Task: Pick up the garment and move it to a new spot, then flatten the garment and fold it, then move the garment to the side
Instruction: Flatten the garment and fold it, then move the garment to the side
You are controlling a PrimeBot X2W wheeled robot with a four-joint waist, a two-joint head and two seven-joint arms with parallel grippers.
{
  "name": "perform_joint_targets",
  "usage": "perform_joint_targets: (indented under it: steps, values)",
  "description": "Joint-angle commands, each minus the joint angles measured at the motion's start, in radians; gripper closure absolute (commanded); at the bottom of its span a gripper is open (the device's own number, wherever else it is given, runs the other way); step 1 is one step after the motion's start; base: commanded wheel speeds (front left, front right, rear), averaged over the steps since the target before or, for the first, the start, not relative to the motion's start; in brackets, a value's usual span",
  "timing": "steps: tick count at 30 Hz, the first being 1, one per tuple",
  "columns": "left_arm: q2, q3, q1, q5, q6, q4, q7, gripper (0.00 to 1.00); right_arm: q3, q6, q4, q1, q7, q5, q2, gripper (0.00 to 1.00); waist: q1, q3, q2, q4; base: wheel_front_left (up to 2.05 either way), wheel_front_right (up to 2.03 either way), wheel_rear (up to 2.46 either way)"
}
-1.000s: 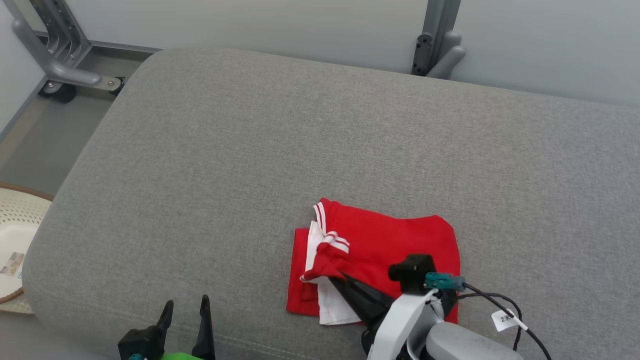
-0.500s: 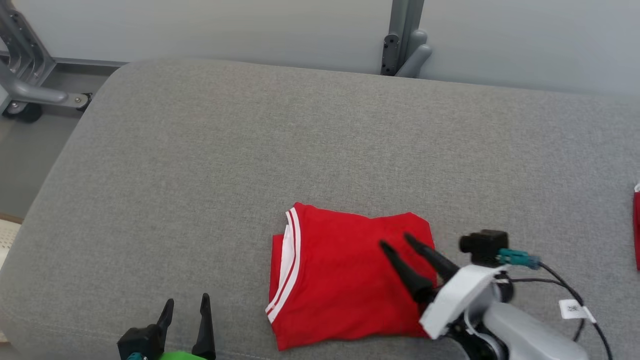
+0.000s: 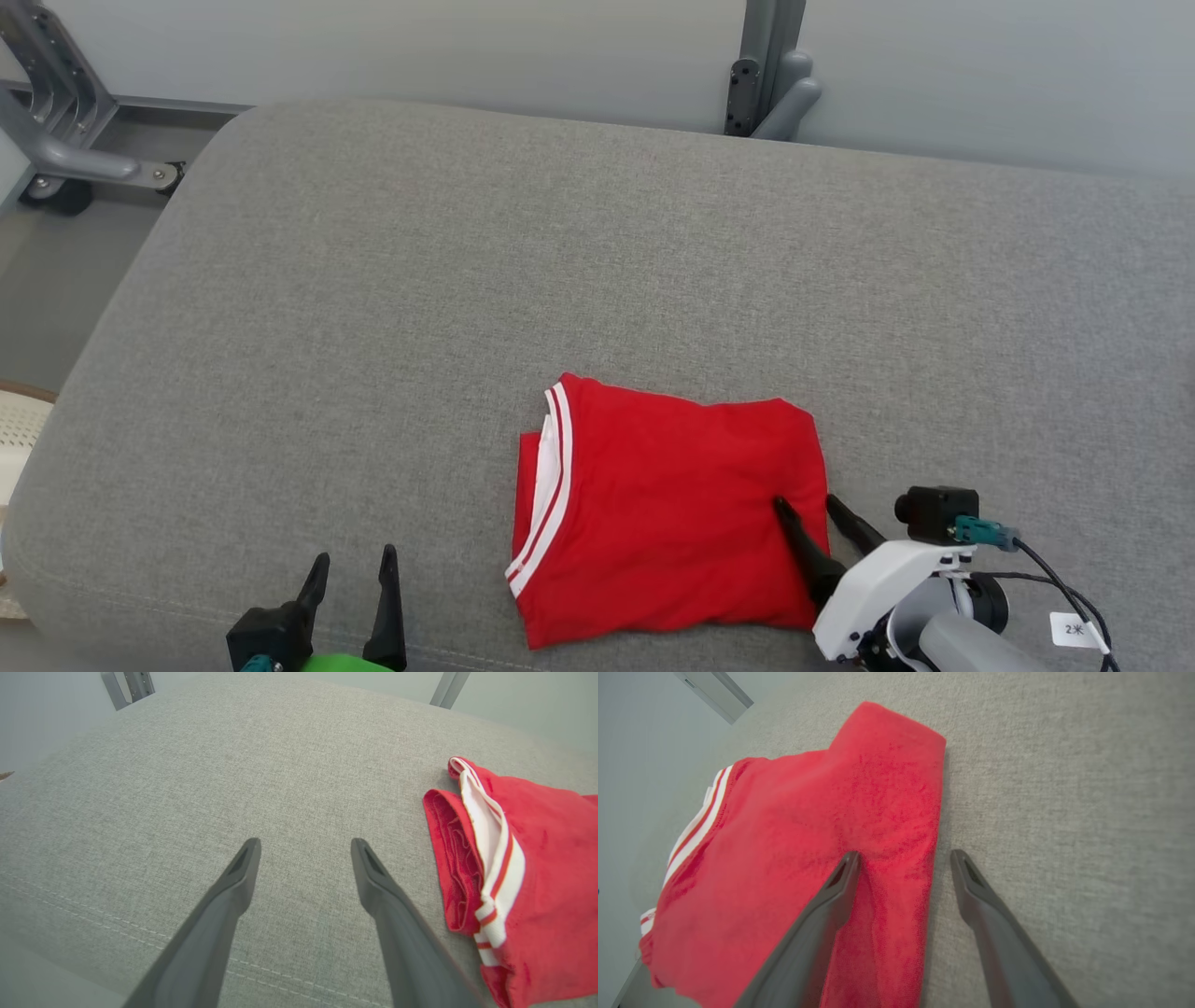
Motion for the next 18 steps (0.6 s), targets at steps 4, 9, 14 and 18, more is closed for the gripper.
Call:
perform_joint_targets:
  steps: [4, 9, 14, 18]
  values:
    - [0.003, -0.002, -0.019, 0.006, -0.002, -0.01, 0.001, 0.0, 0.04, 0.0, 0.031, -0.027, 0.006, 0.011, 0.031, 0.0, 0.0, 0.018, 0.0, 0.015, 0.0, 0.0, 0.0]
    - [0.003, -0.009, -0.027, -0.011, 0.003, -0.022, 0.001, 0.0, 0.093, 0.0, 0.05, -0.067, 0.009, 0.026, 0.016, 1.0, 0.0, 0.016, 0.0, 0.005, 0.0, 0.0, 0.0]
    - [0.003, -0.017, -0.031, -0.013, 0.011, -0.051, 0.001, 0.0, 0.052, -0.001, 0.043, -0.101, 0.002, 0.01, -0.008, 1.0, 0.0, 0.0, 0.0, -0.067, 0.0, 0.0, 0.0]
    - [0.003, -0.023, -0.033, 0.001, 0.008, -0.06, 0.001, 0.0, -0.014, -0.001, 0.009, -0.09, 0.001, -0.033, -0.014, 1.0, 0.0, -0.009, 0.0, -0.165, 0.0, 0.0, 0.0]
